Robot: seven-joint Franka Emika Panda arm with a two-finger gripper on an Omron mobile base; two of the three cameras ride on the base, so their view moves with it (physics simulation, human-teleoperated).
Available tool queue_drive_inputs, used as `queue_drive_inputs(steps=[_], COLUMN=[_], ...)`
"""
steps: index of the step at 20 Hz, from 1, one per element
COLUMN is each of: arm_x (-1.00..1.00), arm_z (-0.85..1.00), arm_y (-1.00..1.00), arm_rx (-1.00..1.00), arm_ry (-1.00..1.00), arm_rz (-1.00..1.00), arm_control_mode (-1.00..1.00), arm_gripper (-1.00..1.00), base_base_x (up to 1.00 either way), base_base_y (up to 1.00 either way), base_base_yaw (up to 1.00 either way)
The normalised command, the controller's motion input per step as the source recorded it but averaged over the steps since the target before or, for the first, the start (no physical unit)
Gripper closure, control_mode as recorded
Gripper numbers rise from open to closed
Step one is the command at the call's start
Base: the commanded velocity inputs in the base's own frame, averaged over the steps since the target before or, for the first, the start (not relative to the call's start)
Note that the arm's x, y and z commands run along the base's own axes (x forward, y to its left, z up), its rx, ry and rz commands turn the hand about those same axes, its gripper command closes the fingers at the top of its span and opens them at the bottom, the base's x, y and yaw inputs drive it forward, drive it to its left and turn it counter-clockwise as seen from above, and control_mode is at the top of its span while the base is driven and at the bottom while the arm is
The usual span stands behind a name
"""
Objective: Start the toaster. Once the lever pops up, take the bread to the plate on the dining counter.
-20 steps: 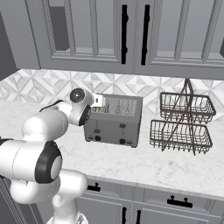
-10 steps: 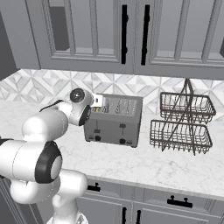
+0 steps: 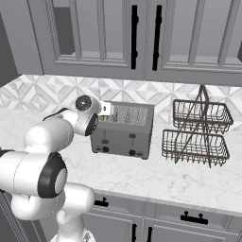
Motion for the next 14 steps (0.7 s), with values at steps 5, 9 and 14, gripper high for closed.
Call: queue_drive_inputs(steps=[5, 9, 14], arm_x=[0.00, 0.00, 0.00], arm_z=[0.00, 0.00, 0.00], arm_y=[0.00, 0.00, 0.00], arm_rx=[0.00, 0.00, 0.00], arm_ry=[0.00, 0.00, 0.00], arm_rz=[0.00, 0.00, 0.00], arm_control_mode=[-1.00, -1.00, -1.00], arm_gripper=[-1.00, -1.00, -1.00], base_base_x=[0.00, 0.00, 0.00], base_base_y=[0.00, 0.00, 0.00], base_base_yaw=[0.00, 0.00, 0.00])
